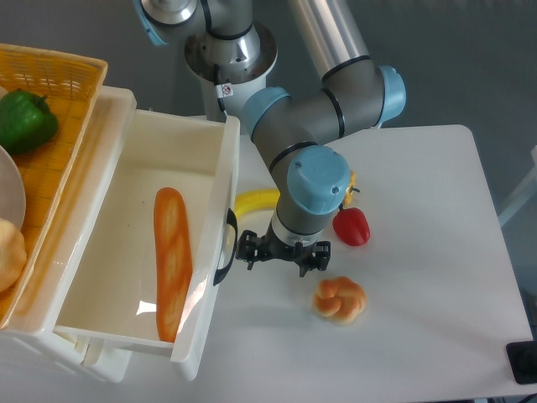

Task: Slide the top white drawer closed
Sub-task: 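Push the drawer front with the gripper, sliding the drawer into the unit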

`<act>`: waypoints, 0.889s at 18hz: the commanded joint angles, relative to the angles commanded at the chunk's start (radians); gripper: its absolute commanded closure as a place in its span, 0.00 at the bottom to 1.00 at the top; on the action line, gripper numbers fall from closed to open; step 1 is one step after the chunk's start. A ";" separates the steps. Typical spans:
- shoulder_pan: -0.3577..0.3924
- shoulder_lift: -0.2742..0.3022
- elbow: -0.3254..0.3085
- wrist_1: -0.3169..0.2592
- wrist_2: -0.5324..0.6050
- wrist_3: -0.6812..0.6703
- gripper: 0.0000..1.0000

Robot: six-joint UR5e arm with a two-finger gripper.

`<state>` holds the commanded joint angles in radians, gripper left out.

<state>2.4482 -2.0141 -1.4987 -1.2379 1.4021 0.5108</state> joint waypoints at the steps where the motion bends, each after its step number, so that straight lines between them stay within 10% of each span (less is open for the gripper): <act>1: -0.002 0.002 0.000 0.000 0.000 0.000 0.00; 16: -0.041 0.021 0.000 -0.006 -0.021 -0.002 0.00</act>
<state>2.4069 -1.9926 -1.4987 -1.2441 1.3806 0.5093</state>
